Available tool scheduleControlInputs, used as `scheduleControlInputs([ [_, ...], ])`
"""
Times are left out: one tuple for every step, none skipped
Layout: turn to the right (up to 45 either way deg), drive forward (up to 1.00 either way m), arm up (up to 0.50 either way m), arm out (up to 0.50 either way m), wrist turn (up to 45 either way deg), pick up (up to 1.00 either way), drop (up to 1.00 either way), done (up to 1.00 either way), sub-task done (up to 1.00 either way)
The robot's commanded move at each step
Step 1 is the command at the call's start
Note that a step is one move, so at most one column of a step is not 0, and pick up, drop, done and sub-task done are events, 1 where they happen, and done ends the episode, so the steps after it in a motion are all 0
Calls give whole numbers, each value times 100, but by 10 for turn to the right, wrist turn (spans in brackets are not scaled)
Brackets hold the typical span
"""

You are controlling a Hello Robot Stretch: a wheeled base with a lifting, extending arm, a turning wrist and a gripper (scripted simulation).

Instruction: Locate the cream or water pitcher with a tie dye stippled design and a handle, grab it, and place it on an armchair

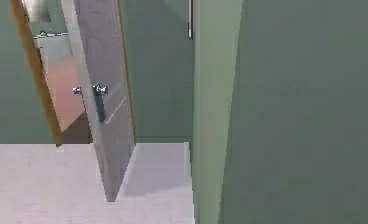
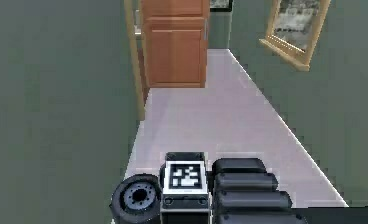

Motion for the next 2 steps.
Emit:
scheduleControlInputs([
  [450, 0, 0, 0, 0, 0, 0, 0, 0],
  [450, 0, 0, 0, 0, 0, 0, 0, 0],
])
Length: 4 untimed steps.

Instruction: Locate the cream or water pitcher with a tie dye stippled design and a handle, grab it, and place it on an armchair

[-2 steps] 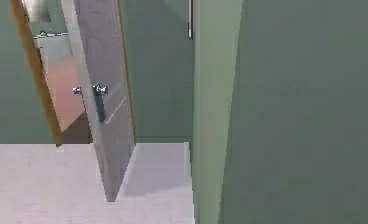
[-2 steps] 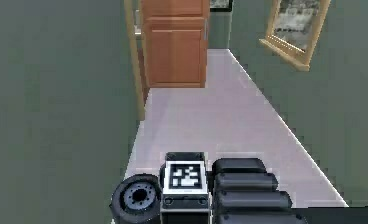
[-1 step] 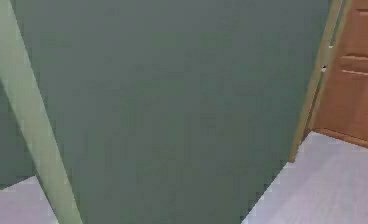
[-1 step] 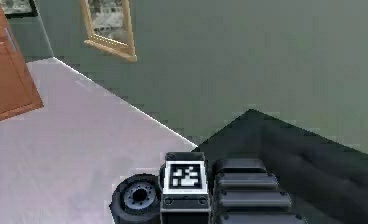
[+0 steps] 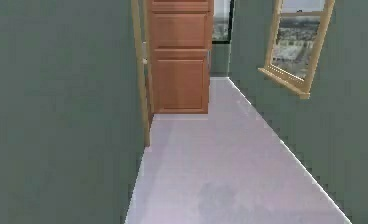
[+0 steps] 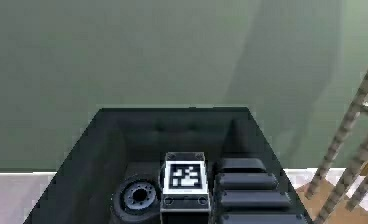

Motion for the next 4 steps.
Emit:
scheduleControlInputs([
  [360, 0, 0, 0, 0, 0, 0, 0, 0],
  [-450, 0, 0, 0, 0, 0, 0, 0, 0],
  [-450, 0, 0, 0, 0, 0, 0, 0, 0],
  [-450, 0, 0, 0, 0, 0, 0, 0, 0],
])
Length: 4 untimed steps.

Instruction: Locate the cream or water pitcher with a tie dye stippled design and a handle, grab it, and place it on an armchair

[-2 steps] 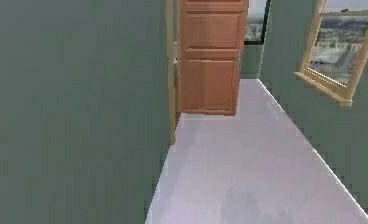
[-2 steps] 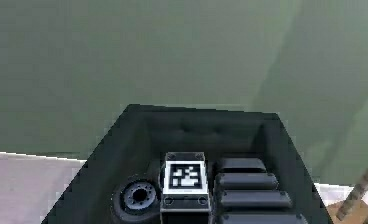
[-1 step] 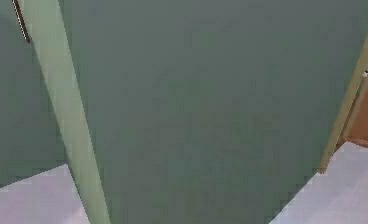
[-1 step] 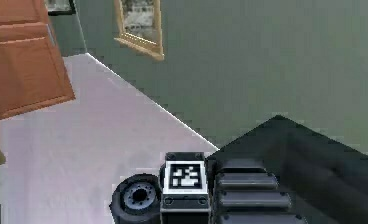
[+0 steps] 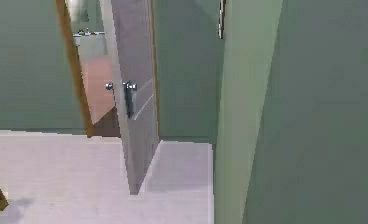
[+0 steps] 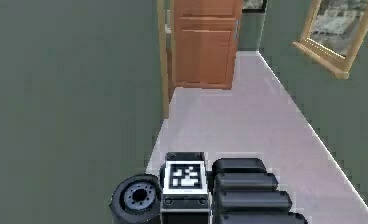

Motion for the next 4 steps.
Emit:
scheduleControlInputs([
  [-270, 0, 0, 0, 0, 0, 0, 0, 0],
  [450, 0, 0, 0, 0, 0, 0, 0, 0],
  [450, 0, 0, 0, 0, 0, 0, 0, 0],
  [450, 0, 0, 0, 0, 0, 0, 0, 0],
])
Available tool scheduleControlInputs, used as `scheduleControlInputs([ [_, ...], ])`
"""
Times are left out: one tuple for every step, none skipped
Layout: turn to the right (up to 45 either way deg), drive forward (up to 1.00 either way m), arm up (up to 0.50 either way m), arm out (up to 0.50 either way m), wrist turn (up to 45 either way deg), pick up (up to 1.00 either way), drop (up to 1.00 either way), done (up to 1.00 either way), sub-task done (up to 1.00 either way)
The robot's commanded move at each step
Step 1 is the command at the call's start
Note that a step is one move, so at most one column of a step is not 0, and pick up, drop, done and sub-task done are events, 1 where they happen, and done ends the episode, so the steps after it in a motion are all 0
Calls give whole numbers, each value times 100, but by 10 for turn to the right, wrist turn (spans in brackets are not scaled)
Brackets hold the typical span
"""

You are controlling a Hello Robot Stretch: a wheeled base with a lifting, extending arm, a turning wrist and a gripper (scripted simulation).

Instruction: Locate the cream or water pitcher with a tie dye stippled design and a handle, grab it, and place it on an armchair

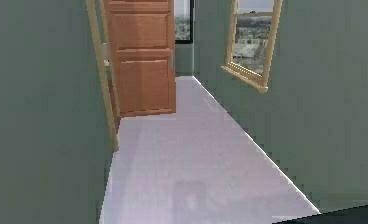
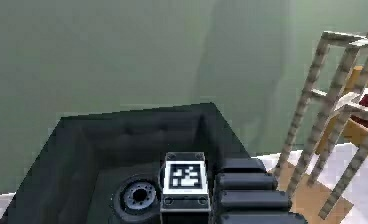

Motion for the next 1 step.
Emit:
scheduleControlInputs([
  [0, 60, 0, 0, 0, 0, 0, 0, 0],
])
